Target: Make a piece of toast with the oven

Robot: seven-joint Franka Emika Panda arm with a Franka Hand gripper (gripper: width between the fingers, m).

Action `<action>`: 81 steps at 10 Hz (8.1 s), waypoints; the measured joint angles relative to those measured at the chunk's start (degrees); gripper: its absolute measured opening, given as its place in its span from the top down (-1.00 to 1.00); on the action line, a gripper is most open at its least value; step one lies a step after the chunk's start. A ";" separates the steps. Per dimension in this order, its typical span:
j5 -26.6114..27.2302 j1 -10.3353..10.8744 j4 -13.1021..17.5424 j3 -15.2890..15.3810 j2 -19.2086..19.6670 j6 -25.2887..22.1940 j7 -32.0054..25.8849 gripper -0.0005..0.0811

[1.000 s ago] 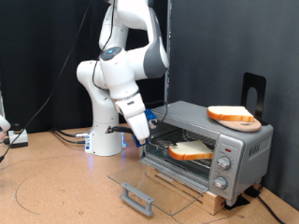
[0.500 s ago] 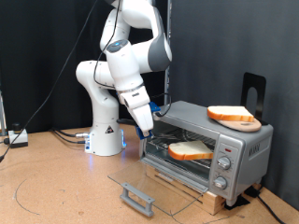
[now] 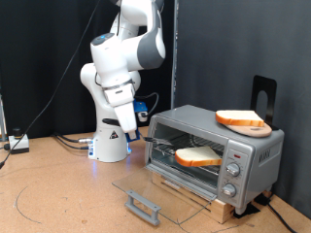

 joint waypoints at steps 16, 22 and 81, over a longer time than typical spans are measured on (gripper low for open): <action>-0.07 -4.05 3.75 10.41 15.82 9.71 0.82 0.02; 3.28 -2.61 2.99 14.47 16.92 12.89 2.97 0.02; 24.62 18.89 2.10 1.39 -23.86 -36.12 0.67 -0.99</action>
